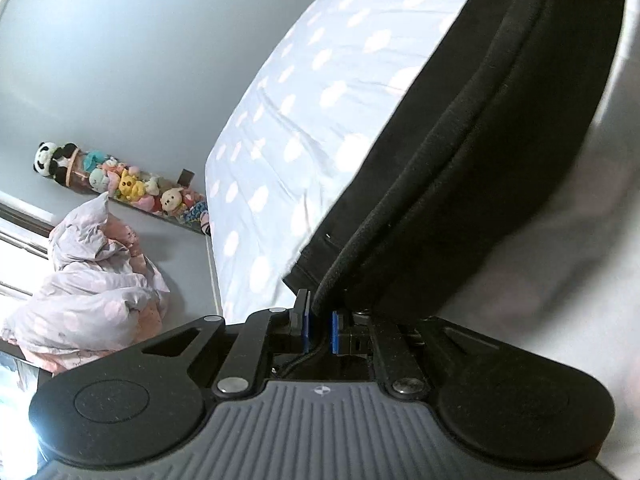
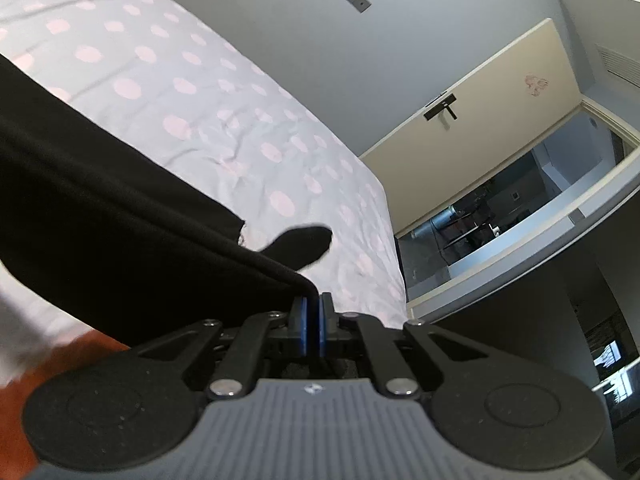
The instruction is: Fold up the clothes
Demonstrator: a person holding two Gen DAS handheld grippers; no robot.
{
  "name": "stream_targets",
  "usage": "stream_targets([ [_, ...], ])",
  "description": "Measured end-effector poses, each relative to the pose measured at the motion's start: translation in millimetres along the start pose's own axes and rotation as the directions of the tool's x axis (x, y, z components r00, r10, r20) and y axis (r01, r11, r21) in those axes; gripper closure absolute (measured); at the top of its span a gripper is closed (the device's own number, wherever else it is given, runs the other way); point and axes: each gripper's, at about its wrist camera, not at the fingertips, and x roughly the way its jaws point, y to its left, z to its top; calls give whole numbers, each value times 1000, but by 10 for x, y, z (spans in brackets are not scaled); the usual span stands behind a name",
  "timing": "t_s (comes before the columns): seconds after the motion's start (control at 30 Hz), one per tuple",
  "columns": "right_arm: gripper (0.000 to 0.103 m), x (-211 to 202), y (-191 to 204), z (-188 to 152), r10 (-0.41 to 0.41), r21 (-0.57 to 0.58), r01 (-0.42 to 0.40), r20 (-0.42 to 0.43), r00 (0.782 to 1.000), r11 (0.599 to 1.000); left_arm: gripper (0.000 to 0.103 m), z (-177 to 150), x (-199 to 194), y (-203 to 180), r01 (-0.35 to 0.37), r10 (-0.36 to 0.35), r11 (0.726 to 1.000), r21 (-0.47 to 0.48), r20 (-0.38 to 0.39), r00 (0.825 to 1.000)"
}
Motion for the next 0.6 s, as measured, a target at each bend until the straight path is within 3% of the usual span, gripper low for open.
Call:
stream_targets([
  [0.3,97,1461,393,677,62,-83,-70,-96,993,994,91,607,1026,111,48,-31,993,111,-148,988],
  [0.6,97,2622,934,984,82,-147,-112,-198,977,983,85,854,1914,134,148,-136,988,37,-229,964],
])
